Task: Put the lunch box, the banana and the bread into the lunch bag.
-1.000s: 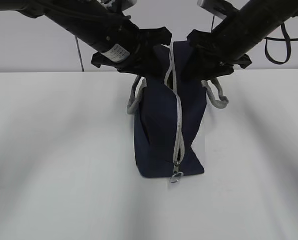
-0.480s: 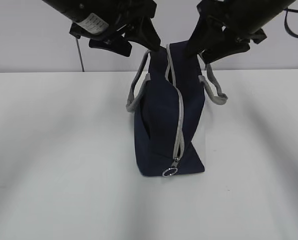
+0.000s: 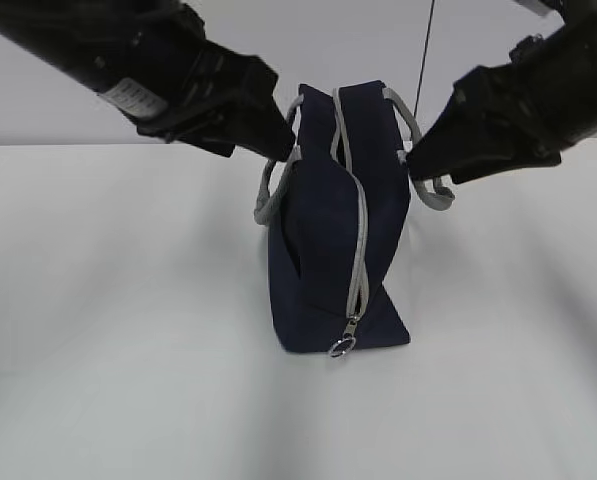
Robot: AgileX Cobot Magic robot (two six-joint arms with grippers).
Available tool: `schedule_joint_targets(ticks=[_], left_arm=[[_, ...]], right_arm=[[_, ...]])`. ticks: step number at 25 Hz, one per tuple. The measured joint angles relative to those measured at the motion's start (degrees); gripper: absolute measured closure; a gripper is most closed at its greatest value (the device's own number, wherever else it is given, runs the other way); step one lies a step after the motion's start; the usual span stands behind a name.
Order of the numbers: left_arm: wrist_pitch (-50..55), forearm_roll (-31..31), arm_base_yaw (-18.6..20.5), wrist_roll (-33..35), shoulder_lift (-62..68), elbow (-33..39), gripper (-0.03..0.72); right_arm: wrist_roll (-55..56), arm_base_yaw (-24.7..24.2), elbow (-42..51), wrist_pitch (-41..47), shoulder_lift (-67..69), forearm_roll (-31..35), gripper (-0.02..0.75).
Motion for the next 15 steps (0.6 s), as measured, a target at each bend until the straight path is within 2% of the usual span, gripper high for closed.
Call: schedule_joint_targets(ticks=[6,10,15], left_arm=[[-4.2,-2.4,-0.7,4.8,-8.3,11.4,0.242],[-4.5,-4.2,-0.7,8.9,-12.6,15.7,0.244],[-4.6,-5.3,-0.8,12.7,-16.2,17.9,0.244]], right_arm=[[-19.6,0.0,16.3,-4.2,-9.6,11.6,0.333],[-33.1,0.0,25.4,-4.5,-12.6,18.9,0.333],[-52.6,0.0,33.6,-3.5,-12.9,21.7,0.333]])
